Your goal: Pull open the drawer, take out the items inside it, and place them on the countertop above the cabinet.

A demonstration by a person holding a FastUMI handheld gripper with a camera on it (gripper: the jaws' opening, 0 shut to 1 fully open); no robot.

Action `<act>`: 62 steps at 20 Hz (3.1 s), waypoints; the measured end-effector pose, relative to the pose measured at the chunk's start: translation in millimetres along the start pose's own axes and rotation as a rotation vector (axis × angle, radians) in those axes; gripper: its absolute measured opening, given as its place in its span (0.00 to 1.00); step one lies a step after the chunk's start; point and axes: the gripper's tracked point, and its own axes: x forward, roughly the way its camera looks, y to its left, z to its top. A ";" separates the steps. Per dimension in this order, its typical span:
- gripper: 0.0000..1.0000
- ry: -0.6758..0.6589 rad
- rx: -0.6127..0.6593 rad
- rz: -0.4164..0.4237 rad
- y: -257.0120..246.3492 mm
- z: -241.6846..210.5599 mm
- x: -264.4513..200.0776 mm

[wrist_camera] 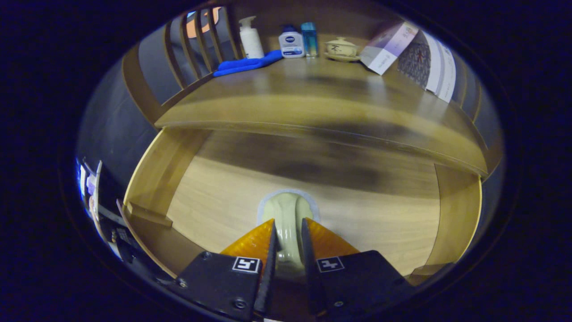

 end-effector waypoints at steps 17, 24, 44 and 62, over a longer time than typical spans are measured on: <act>0.18 -0.175 0.083 0.029 13.1 40.2 -85.5; 0.19 -0.295 0.069 0.020 17.3 74.2 -125.6; 0.18 -0.361 0.117 -0.085 -15.8 172.3 -94.1; 0.20 -0.357 0.059 -0.265 -48.4 229.0 -40.7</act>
